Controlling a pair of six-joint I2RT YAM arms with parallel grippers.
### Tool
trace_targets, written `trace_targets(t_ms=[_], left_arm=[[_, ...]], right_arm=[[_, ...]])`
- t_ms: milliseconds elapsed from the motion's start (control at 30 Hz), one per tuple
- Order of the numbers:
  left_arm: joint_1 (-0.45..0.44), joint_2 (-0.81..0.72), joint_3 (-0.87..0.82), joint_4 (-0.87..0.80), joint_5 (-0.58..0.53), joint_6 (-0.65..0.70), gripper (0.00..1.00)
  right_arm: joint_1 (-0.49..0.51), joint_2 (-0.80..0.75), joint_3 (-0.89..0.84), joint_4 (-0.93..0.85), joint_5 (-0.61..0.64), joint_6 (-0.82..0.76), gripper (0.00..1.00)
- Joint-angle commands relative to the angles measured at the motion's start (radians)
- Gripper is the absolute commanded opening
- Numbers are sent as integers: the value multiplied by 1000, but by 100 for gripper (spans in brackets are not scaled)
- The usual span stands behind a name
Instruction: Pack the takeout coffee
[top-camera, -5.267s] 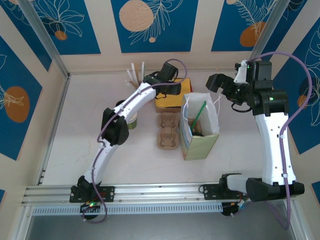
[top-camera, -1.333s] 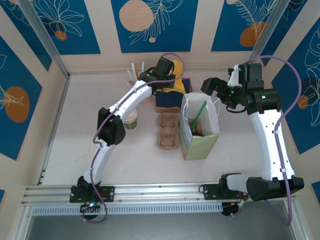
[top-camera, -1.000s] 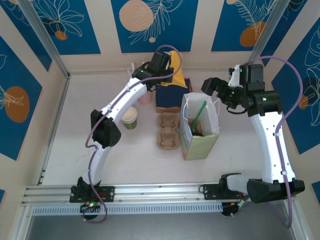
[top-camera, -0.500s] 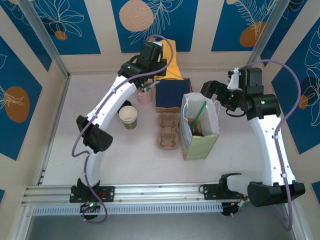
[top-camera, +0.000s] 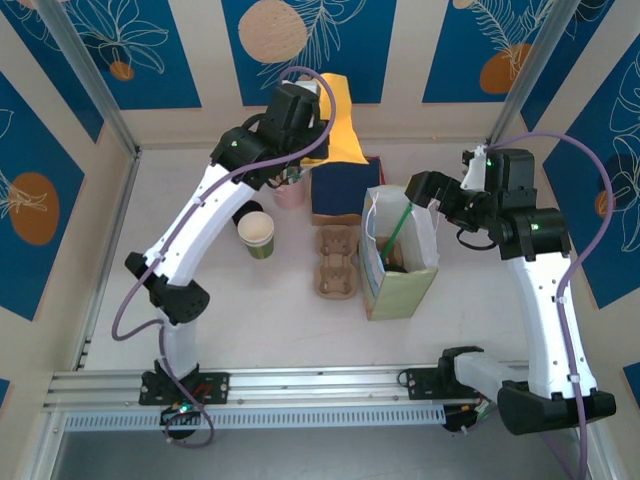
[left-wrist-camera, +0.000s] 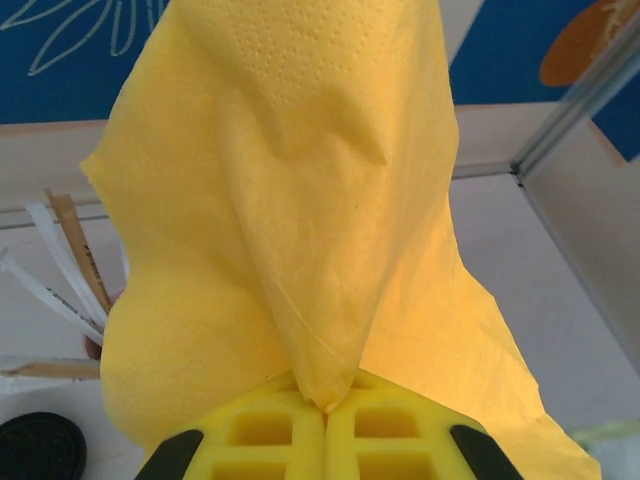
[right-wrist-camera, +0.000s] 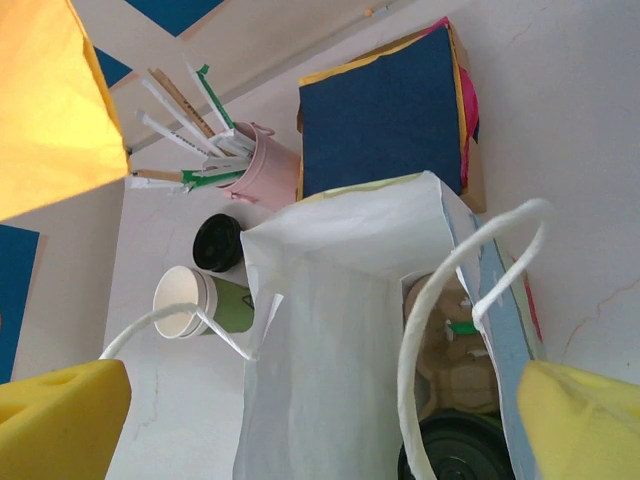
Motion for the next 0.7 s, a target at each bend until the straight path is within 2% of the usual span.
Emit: trace_targets(t_ms=[0, 367, 667], left_arm=[[-38, -37, 26, -80, -38, -40, 0], [-192, -86, 26, -144, -98, -94, 0], [-269, -97, 27, -175, -107, -121, 0]], right_arm=[[-4, -33, -18, -10, 2, -7, 99], [-5, -109, -75, -29, 32, 4, 99], [-8, -162, -126, -46, 86, 8, 99]])
